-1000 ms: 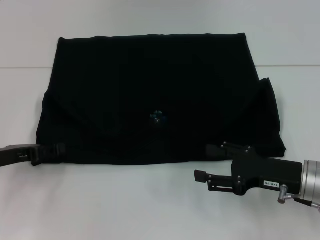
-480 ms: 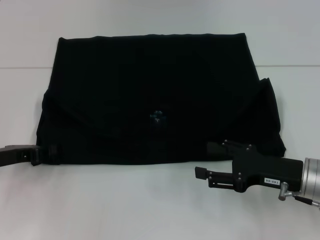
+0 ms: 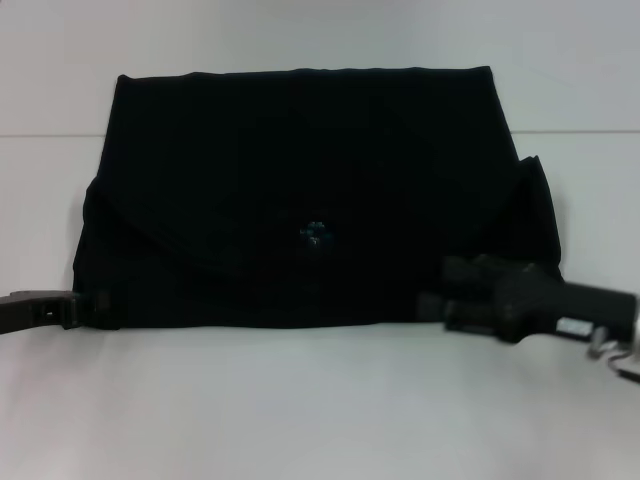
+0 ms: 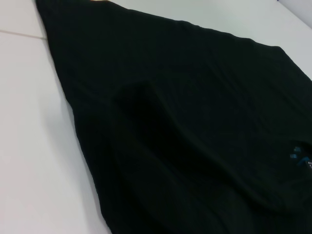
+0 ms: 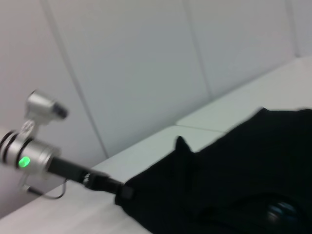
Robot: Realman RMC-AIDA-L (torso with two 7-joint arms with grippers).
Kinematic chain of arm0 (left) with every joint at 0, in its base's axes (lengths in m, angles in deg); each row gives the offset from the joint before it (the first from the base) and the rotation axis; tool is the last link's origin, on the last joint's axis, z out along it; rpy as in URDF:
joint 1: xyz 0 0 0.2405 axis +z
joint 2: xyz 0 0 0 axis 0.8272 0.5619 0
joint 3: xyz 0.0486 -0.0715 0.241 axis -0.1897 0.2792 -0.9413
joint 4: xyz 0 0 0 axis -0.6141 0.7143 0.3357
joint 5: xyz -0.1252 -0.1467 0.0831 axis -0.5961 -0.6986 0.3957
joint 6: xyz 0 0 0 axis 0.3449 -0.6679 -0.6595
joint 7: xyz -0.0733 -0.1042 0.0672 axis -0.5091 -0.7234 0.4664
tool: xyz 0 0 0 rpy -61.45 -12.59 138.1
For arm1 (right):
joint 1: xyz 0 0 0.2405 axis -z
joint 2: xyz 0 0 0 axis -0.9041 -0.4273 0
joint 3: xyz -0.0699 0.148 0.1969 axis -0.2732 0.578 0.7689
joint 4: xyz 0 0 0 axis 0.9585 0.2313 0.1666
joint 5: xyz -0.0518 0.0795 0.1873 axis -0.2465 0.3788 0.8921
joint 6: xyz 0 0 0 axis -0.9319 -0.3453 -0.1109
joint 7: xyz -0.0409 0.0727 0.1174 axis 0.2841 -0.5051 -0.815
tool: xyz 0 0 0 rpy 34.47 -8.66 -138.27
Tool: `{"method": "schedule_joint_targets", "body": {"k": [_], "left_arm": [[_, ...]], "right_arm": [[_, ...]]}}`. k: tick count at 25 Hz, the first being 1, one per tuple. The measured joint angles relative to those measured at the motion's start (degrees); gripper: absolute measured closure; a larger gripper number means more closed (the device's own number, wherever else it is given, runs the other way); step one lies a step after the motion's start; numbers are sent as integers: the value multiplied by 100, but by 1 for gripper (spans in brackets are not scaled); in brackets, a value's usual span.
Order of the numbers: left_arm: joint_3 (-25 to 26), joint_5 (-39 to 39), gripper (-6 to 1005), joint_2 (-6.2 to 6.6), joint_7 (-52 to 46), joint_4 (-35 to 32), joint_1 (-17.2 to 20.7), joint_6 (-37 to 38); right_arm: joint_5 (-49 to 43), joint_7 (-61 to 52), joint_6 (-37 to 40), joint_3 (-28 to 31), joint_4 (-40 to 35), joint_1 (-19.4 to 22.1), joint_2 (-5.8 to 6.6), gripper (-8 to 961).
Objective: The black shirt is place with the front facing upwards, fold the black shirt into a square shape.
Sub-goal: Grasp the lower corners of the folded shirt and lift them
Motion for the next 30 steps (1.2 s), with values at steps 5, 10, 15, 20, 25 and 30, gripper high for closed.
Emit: {"method": "schedule_joint_targets", "body": {"k": [5, 10, 15, 20, 25, 30], "left_arm": [[33, -1, 944, 13, 2, -1, -8, 38], [44, -35, 943, 30, 4, -16, -9, 46], [44, -44, 943, 35, 11, -17, -30, 52], [43, -33, 943, 44, 13, -6, -39, 54], [43, -29, 942, 43, 13, -16, -17, 61], [43, -31, 942, 42, 13, -14, -16, 63]], "right_arm": [[-378, -2605, 5, 32, -1124, 180, 288, 94], [-1174, -5132, 149, 82, -1952, 44, 751, 96], [-2729, -6808, 142, 466, -2267, -508, 859, 97], [-3957, -7087, 58, 497, -2126, -1014, 749, 98], [-4321, -7089, -421, 399, -1632, -1221, 710, 99], [-4358, -6995, -766, 383, -1205, -1335, 658, 100]]}}
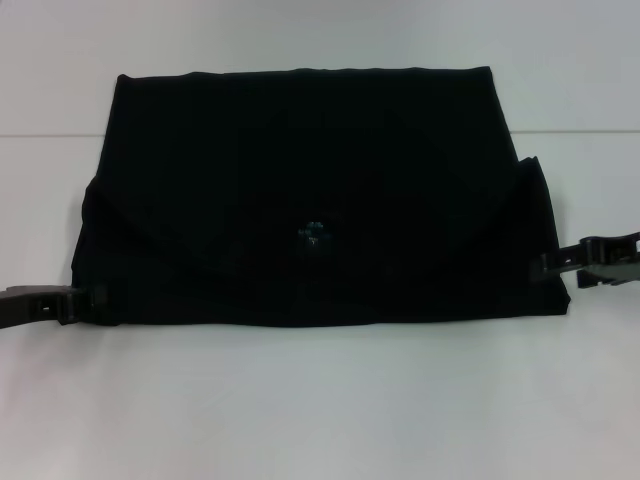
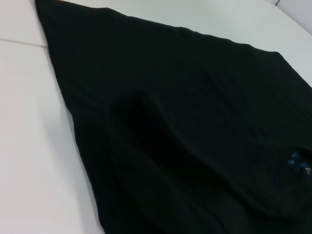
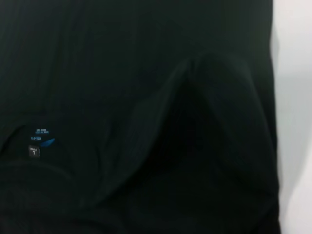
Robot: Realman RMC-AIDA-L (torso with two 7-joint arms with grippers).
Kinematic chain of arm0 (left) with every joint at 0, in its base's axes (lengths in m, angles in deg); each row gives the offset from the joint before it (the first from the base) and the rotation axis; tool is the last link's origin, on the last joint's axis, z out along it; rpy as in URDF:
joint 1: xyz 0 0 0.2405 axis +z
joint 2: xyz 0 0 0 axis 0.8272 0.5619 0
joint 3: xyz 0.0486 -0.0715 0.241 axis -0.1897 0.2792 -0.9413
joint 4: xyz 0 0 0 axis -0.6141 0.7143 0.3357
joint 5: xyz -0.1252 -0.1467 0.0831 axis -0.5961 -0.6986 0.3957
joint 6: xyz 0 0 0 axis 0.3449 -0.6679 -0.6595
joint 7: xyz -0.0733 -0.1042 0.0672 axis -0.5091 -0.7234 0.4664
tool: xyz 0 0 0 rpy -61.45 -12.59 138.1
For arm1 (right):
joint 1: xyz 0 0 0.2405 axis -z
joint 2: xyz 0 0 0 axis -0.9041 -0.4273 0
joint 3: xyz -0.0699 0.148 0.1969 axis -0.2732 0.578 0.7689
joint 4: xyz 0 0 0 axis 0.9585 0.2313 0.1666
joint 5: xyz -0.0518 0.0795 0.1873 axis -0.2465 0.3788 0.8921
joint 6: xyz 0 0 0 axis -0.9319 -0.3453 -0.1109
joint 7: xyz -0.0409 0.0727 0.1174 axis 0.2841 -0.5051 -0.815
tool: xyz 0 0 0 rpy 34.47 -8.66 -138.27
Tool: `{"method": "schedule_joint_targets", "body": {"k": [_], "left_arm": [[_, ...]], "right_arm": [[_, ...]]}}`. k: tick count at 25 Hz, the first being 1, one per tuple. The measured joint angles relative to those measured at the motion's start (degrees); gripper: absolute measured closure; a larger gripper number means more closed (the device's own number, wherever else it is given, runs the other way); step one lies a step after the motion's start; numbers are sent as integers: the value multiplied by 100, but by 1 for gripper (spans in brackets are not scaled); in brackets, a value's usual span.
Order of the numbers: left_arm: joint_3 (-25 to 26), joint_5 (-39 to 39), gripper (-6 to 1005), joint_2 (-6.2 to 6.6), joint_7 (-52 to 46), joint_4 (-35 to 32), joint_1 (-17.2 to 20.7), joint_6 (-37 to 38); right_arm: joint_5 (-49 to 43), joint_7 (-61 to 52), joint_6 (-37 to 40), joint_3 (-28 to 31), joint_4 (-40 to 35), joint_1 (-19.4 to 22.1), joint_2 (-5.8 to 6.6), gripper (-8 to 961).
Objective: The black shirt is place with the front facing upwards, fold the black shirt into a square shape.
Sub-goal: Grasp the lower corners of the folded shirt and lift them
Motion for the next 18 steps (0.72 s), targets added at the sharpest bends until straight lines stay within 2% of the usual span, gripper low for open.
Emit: {"method": "schedule_joint_targets", "body": {"k": [8, 18], "left_arm": [[0, -7, 941, 0, 0, 11, -6, -1], [-6, -23, 940, 0, 23, 11, -5, 7]], "right_arm": [[-2, 3, -227, -228, 167, -101, -156, 101], [-2, 10, -489, -330, 316, -162, -242, 126]]}}
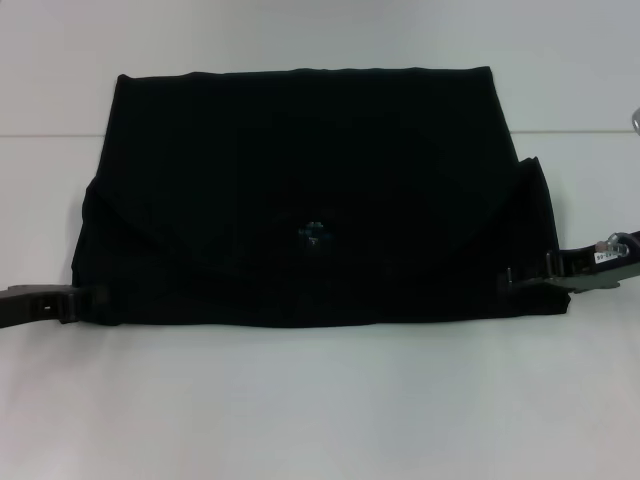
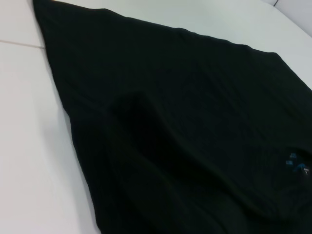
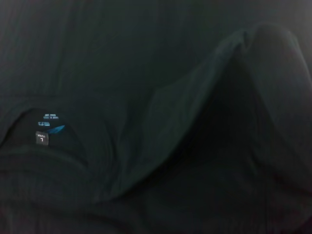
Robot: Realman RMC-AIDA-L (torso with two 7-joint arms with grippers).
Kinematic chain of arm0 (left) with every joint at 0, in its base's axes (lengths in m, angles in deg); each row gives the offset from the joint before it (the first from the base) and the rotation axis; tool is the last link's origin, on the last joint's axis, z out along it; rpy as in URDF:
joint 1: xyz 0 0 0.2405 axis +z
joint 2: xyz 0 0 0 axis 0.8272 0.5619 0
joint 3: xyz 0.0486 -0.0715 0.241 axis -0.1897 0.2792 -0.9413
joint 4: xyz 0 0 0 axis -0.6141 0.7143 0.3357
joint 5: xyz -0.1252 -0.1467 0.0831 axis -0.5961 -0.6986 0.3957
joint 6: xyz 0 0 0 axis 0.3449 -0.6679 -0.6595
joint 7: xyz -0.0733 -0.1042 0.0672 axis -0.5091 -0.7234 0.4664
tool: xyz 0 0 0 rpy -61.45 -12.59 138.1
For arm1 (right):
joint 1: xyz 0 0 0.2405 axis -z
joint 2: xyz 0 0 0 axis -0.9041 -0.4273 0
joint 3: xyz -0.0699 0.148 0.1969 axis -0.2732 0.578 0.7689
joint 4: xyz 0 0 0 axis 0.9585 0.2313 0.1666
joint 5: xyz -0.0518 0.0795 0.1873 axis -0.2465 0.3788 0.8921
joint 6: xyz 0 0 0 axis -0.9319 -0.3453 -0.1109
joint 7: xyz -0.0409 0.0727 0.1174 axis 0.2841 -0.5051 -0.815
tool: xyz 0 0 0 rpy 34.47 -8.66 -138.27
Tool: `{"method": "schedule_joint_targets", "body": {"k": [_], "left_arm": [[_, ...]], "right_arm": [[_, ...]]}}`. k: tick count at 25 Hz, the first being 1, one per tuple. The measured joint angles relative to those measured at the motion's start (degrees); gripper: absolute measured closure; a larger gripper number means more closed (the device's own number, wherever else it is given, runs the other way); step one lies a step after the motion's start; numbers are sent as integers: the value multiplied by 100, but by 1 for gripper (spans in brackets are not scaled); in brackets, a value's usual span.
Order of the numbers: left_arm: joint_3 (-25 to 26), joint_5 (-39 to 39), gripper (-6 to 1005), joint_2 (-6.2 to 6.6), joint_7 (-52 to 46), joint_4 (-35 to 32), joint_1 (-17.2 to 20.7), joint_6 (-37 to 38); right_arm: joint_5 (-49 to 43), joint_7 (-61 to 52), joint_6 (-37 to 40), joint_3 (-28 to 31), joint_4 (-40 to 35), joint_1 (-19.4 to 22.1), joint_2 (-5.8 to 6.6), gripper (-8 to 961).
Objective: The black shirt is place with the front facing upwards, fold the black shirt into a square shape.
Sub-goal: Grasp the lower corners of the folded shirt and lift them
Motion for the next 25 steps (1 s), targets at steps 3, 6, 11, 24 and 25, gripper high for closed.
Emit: {"method": "schedule_joint_targets", "body": {"k": [3, 6, 11, 24, 25], "left_arm": [[-8, 0, 940, 0, 2, 2, -13, 1], [-17, 0, 940, 0, 30, 3, -23, 27], [2, 0, 940, 3, 61, 2, -30, 51], [3, 2, 939, 19, 64, -14, -57, 47], [4, 3, 939, 19, 60, -17, -60, 49]], "right_arm": [[-3, 44, -49, -16, -38, -9, -35, 167], [-5, 72, -63, -20, -57, -9, -50, 276], [-9, 62, -65, -25, -63, -16, -46, 421], [-10, 22, -61, -33, -47, -71, -27, 830], [-3, 18, -46, -23, -54, -71, -24, 850]]}}
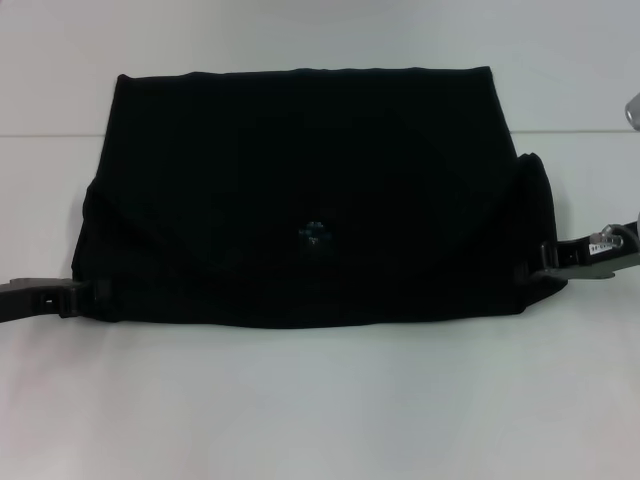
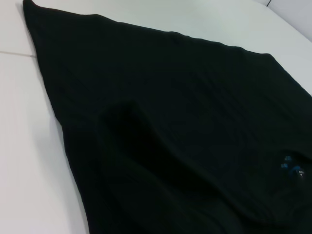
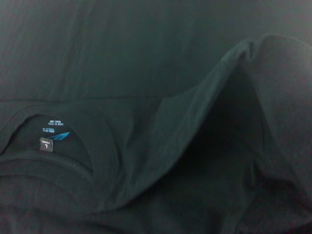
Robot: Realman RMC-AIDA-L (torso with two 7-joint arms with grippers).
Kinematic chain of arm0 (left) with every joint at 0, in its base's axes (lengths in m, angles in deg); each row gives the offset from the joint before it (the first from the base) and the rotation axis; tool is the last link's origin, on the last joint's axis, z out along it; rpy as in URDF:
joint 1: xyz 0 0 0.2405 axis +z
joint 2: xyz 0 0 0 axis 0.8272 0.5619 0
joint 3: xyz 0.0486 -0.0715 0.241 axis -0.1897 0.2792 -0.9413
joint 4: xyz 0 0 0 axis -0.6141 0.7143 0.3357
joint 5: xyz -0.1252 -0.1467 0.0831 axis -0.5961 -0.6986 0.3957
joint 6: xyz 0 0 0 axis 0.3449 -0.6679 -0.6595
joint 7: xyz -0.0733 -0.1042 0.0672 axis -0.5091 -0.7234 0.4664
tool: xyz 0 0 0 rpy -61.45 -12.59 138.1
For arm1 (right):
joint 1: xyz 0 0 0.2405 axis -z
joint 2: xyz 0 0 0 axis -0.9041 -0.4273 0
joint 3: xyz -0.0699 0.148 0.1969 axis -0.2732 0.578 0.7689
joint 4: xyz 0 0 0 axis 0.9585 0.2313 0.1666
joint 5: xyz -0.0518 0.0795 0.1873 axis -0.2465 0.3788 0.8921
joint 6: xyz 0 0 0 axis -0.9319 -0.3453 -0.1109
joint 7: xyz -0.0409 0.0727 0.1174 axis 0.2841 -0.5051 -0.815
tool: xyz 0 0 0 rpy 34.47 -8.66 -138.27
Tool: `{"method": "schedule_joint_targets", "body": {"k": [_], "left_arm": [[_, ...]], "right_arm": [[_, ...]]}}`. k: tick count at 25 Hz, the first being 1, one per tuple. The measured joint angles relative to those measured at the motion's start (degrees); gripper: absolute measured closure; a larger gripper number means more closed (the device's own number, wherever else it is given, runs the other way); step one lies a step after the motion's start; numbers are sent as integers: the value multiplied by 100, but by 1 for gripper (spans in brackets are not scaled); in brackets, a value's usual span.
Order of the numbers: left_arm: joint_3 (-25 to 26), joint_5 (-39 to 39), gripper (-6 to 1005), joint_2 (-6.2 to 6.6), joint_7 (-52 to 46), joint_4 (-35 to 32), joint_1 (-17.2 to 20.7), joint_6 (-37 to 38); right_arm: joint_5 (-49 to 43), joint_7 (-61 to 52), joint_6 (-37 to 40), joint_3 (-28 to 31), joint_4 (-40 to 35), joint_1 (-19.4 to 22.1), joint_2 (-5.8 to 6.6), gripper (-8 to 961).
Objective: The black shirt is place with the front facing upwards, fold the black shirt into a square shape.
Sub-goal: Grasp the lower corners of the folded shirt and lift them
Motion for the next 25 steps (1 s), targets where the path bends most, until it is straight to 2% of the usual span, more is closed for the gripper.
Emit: {"method": "schedule_joint_targets", "body": {"k": [2, 8, 13, 18, 25], "left_arm": [[1, 16, 938, 0, -21, -8, -4, 5], [3, 50, 938, 78, -164, -50, -5, 486], [8, 440, 938, 223, -759, -285, -11, 1518], [53, 918, 937, 300, -1184, -472, -26, 2550], [393, 1737, 937, 356, -1286, -547, 44, 3828]], "right_arm": [[24, -5, 33, 30, -13, 7, 13, 890], [55, 56, 413, 102, -42, 40, 101, 889], [71, 152, 1134, 212, -308, 204, 226, 890], [96, 332, 1950, 314, -551, 451, 386, 890], [79, 806, 2778, 371, -533, 828, 475, 889]]}}
